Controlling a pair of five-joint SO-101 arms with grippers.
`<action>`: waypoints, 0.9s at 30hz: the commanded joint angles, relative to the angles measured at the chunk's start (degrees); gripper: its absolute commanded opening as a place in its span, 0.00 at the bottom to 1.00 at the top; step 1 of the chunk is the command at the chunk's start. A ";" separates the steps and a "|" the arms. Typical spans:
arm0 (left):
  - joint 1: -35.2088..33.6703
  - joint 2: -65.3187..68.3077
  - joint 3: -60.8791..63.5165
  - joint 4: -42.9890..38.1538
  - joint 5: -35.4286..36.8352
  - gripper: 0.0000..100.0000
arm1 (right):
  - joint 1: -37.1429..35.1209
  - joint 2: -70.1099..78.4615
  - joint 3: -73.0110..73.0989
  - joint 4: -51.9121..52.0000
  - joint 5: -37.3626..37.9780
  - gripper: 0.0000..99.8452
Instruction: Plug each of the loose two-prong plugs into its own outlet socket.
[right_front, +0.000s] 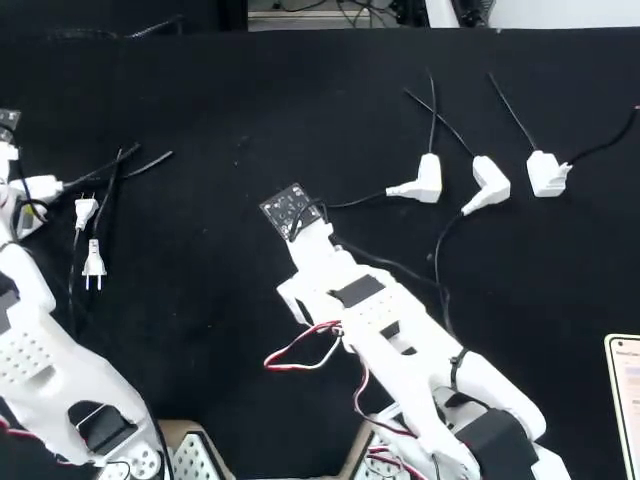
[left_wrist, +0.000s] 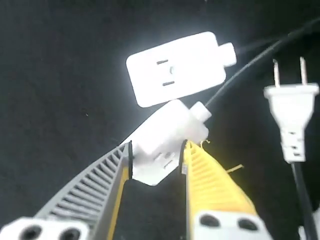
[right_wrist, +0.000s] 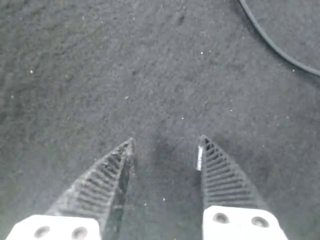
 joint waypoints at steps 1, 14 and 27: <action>-0.40 0.53 -7.52 4.13 -1.58 0.18 | -0.70 -2.15 -0.31 -1.41 -0.53 0.19; -0.48 12.13 -24.04 14.68 -3.96 0.25 | -0.62 -2.15 -0.31 -1.41 -0.53 0.19; -0.40 23.82 -36.88 15.65 -7.91 0.28 | -0.62 -2.15 -0.31 -1.41 -0.53 0.19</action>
